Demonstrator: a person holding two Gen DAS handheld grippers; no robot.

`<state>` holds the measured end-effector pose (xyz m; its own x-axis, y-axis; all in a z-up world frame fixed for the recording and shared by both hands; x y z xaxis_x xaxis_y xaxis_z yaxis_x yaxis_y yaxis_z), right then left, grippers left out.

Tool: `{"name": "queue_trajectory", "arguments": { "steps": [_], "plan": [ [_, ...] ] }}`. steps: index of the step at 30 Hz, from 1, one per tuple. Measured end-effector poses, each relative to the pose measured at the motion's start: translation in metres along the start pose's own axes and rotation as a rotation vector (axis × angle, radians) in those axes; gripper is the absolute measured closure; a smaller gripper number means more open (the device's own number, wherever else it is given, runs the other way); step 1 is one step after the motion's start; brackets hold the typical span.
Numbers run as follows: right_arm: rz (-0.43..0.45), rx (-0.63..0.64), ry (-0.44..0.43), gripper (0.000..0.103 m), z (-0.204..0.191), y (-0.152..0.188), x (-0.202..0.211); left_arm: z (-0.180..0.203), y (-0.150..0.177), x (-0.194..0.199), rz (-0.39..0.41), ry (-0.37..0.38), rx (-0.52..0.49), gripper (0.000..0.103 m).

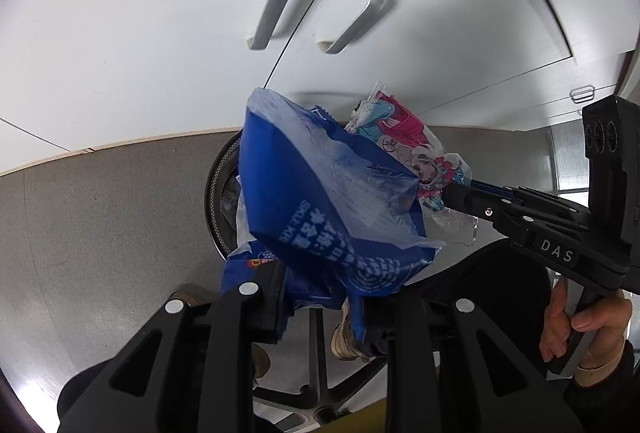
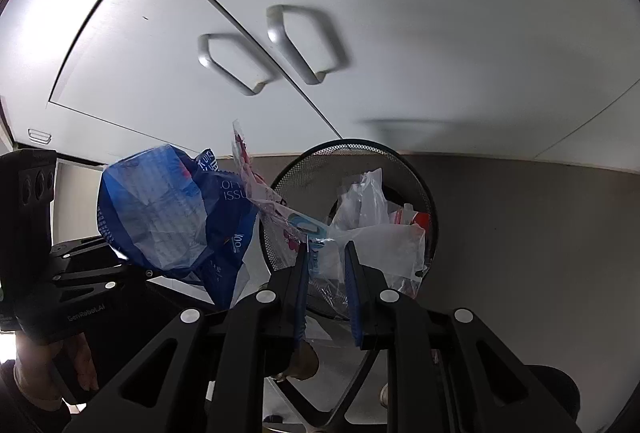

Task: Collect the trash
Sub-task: 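Carry the blue bag and clear wrapper down over the black mesh bin, then open left gripper to drop the blue bag while right gripper releases the wrapper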

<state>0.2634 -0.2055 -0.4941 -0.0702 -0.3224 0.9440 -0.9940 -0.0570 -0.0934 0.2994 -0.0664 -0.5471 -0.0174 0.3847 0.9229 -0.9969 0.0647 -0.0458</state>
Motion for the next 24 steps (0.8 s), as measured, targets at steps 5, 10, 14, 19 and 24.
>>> {"name": "queue_trajectory", "arguments": {
  "steps": [5, 10, 14, 19, 24],
  "plan": [
    [-0.049, -0.038, 0.012, 0.081, 0.013, -0.006, -0.034, -0.003, 0.000, -0.039, -0.070, 0.004, 0.019, 0.076],
    [-0.097, -0.065, 0.016, 0.081, 0.021, 0.000, -0.065, -0.017, 0.002, -0.071, -0.120, -0.003, 0.042, 0.076],
    [-0.121, -0.088, 0.022, 0.081, 0.031, 0.001, -0.087, -0.016, -0.006, -0.091, -0.139, -0.013, 0.027, 0.076],
    [-0.137, -0.113, 0.044, 0.080, 0.043, 0.002, -0.107, -0.019, -0.006, -0.114, -0.192, -0.011, 0.017, 0.076],
    [-0.154, -0.120, 0.042, 0.076, 0.044, 0.005, -0.117, -0.025, -0.004, -0.126, -0.199, -0.021, 0.021, 0.066]
  ]
}}
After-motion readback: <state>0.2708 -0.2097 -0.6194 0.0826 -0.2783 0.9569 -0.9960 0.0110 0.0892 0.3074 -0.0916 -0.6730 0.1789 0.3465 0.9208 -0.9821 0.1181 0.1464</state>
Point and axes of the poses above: each gripper's, at about its wrist camera, not at the fingertips, and x roughly against the way its jaws point, z to its right, y to its underside, the point moved 4 cm from there along -x, roughly the way its jaws point
